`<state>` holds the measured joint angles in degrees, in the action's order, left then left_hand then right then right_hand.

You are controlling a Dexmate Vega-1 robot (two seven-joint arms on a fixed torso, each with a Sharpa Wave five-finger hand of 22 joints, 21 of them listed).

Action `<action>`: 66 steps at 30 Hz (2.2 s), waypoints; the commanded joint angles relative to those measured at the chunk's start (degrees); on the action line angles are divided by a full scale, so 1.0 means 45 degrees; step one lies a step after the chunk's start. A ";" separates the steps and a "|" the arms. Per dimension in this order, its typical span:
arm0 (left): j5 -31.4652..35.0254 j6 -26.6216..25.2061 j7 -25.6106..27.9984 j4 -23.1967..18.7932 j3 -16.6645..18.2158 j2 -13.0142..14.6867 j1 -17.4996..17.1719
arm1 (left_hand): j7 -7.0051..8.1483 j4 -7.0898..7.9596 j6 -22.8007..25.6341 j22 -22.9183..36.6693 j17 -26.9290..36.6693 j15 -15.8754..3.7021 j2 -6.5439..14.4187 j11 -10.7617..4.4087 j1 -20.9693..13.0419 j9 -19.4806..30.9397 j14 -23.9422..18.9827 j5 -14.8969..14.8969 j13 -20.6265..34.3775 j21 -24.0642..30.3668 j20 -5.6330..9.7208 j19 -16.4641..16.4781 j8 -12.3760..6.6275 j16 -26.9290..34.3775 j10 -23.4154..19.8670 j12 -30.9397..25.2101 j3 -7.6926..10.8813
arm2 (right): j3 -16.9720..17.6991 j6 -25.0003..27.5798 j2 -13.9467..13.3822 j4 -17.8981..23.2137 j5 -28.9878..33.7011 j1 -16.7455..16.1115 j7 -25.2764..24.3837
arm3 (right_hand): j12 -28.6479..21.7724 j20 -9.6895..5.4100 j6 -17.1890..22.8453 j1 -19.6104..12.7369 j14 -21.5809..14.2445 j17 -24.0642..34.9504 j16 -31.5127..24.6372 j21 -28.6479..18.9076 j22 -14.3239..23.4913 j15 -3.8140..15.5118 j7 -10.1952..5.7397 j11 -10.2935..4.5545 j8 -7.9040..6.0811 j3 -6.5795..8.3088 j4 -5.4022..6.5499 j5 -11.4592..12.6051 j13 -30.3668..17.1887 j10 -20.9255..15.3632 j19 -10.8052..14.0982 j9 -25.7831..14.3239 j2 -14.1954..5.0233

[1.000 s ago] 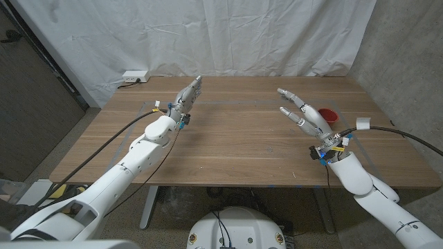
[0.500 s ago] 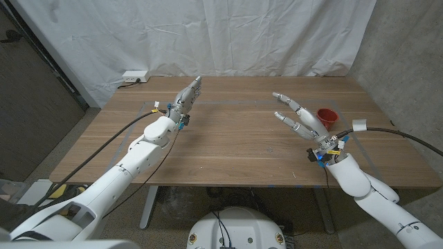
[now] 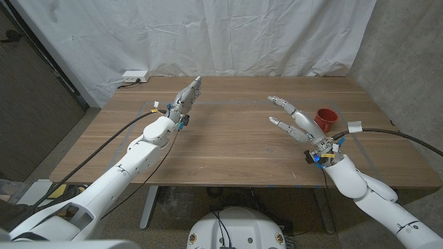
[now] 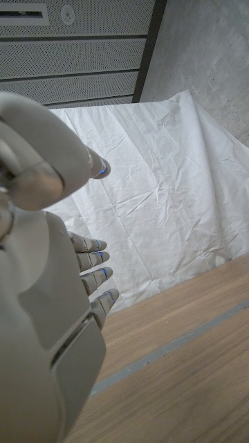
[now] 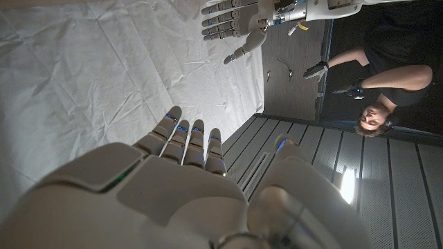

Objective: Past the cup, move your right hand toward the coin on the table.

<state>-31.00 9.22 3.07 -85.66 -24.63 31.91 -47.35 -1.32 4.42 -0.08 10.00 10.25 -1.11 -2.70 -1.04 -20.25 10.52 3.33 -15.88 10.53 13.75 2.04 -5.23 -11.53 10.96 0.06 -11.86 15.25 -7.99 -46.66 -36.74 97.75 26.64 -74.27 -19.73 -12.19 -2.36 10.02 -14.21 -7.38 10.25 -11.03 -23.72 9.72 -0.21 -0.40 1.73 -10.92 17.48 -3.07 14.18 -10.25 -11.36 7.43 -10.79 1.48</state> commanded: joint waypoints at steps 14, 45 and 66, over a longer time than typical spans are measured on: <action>0.0012 -0.0116 -0.0130 0.0196 -0.0055 -0.0004 0.0193 | -0.0049 -0.0028 0.0023 0.0041 0.0043 0.0046 0.0060 -0.0025 -0.0108 0.0026 0.0037 0.0023 0.0047 -0.0077 0.0604 -0.0035 0.0048 -0.0030 -0.0001 0.0027 -0.0068 | -0.0829 0.1207 -0.0888 0.0295 0.1278 0.0262 -0.1272 | 0.0023 -0.0112 0.0029 -0.0091 0.0086 0.0072 0.0018 0.0121 0.0077 -0.0007 0.0023 -0.0023 -0.0034 0.0022 -0.0105 0.0092 -0.0070 -0.0069 0.0022 -0.0028 -0.0015; 0.0048 -0.0083 0.0059 -0.0242 0.0080 0.0221 -0.0183 | -0.0033 -0.0032 0.0024 0.0045 0.0046 0.0040 0.0086 -0.0024 -0.0118 0.0027 0.0046 0.0033 0.0048 -0.0166 0.0591 -0.0010 0.0059 -0.0039 -0.0011 0.0038 -0.0127 | -0.2252 0.2978 -0.2069 0.0706 0.2162 0.0790 -0.2123 | 0.0024 -0.0085 0.0096 -0.0076 0.0094 0.0075 0.0025 0.0284 0.0081 -0.0005 0.0048 -0.0021 -0.0072 0.0007 -0.0133 0.0118 -0.0071 -0.0074 0.0028 -0.0029 -0.0047; -0.0007 -0.0037 0.0011 -0.0130 0.0116 0.0210 -0.0175 | -0.0028 -0.0033 0.0053 0.0047 0.0047 0.0015 0.0105 0.0010 -0.0122 0.0028 0.0044 0.0043 0.0049 -0.0219 0.0586 0.0000 0.0053 -0.0040 -0.0007 0.0046 -0.0166 | -0.2974 0.4130 -0.2619 0.0984 0.1805 0.1042 -0.1864 | 0.0002 -0.0041 0.0099 -0.0011 -0.0661 0.0098 -0.0230 0.0328 0.0085 0.0135 0.0108 0.0047 -0.0076 -0.0011 -0.0125 0.0120 -0.0071 -0.0147 0.0446 -0.0032 -0.0135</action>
<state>-30.91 9.08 3.11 -86.32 -24.23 32.77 -48.08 -1.32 4.32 -0.09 9.99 10.25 -1.12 -2.47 -1.03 -20.48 10.52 3.33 -15.89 10.53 12.90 2.04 -5.23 -11.53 10.96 0.06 -11.65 14.68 -19.84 -30.17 -47.45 101.74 35.74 -70.27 -28.75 -12.19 -2.16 10.24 -14.21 -9.36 10.55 -11.70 -22.62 10.01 0.52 -0.19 1.94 -10.92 17.31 -3.54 14.41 -10.25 -11.56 8.88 -10.78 1.49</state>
